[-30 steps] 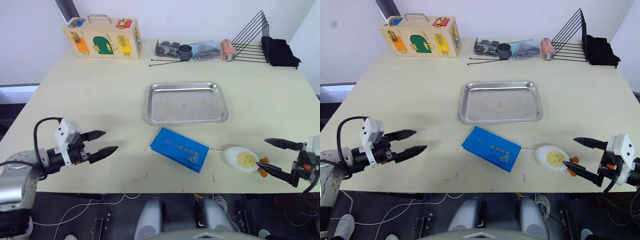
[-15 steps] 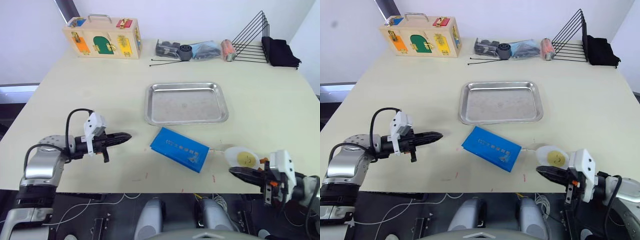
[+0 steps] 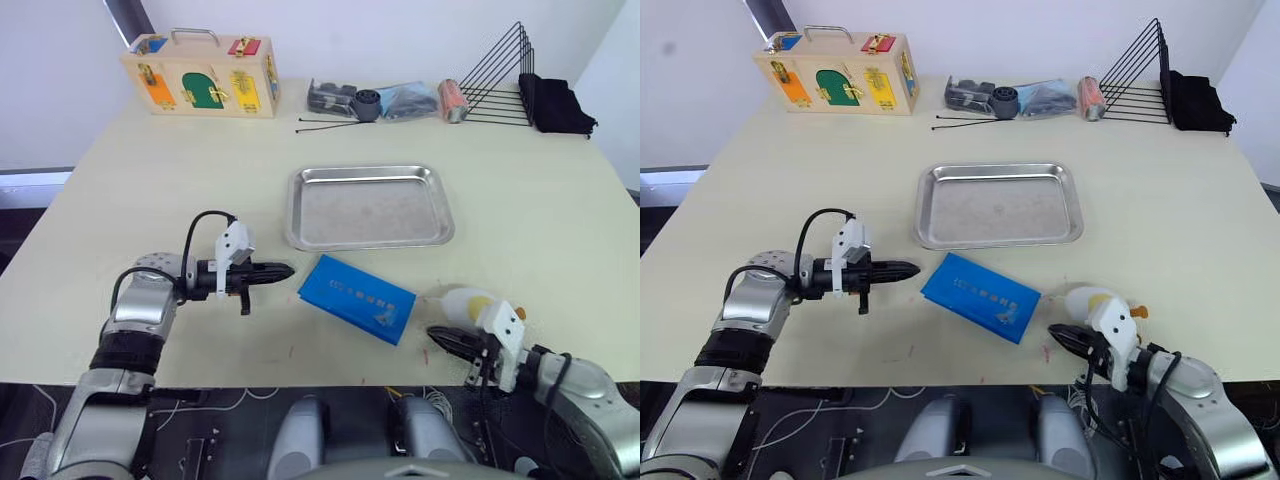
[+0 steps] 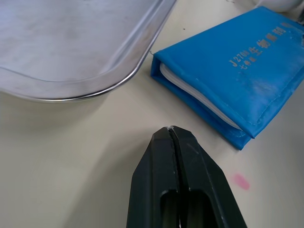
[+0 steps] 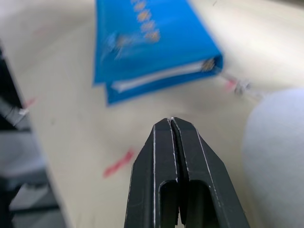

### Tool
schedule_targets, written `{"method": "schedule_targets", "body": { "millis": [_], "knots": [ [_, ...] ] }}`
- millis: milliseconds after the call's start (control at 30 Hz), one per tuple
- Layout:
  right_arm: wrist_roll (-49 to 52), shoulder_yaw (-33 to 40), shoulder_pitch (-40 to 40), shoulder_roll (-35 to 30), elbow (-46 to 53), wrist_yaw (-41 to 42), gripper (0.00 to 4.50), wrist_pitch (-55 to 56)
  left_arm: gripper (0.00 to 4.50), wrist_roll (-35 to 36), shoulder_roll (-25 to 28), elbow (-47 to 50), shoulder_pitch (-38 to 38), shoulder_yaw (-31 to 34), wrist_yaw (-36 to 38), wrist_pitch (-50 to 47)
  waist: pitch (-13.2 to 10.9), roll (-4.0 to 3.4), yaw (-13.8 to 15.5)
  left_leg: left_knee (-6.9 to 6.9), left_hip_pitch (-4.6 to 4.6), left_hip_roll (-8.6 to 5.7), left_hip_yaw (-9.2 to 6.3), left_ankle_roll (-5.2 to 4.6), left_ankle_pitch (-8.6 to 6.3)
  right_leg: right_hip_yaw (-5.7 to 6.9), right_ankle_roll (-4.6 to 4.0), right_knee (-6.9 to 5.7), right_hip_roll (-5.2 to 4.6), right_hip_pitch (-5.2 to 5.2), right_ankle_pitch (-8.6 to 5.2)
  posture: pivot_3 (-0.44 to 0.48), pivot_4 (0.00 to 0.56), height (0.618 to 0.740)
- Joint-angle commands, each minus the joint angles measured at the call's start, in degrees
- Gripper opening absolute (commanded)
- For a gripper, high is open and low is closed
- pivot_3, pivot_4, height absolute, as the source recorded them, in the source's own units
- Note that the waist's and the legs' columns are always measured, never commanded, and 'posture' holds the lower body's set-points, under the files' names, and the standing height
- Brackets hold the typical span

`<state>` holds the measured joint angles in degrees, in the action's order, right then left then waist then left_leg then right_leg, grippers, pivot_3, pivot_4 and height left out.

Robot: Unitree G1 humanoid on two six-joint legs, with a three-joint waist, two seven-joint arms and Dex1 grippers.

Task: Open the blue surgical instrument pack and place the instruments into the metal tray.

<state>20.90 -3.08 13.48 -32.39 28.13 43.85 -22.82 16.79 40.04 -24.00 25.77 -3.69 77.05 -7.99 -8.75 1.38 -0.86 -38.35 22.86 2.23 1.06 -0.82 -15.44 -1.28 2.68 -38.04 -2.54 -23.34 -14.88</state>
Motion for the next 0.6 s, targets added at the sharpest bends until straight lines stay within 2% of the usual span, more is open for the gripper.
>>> {"method": "schedule_targets", "body": {
  "millis": [33,600],
  "knots": [
    [0.2,-1.3,-2.8,0.6,0.6,-1.2,0.0,-1.7,0.02,-0.5,-0.6,-0.4,1.3,-0.4,1.5,1.6,0.0,0.0,0.0,0.0,-0.01,0.0,0.0,0.0,0.0,0.0,0.0,-0.02,0.0,0.0,0.0,0.0,0.15,0.74],
    [-0.9,-5.5,-11.8,1.0,-1.8,-1.0,0.0,-5.1,0.02,0.0,-3.8,4.2,-2.1,-1.4,1.7,0.4,0.0,0.0,-0.1,-0.01,-0.02,0.0,-0.03,0.0,0.0,0.0,0.0,-0.06,0.0,0.0,0.01,0.0,0.15,0.74]
  ]
}}
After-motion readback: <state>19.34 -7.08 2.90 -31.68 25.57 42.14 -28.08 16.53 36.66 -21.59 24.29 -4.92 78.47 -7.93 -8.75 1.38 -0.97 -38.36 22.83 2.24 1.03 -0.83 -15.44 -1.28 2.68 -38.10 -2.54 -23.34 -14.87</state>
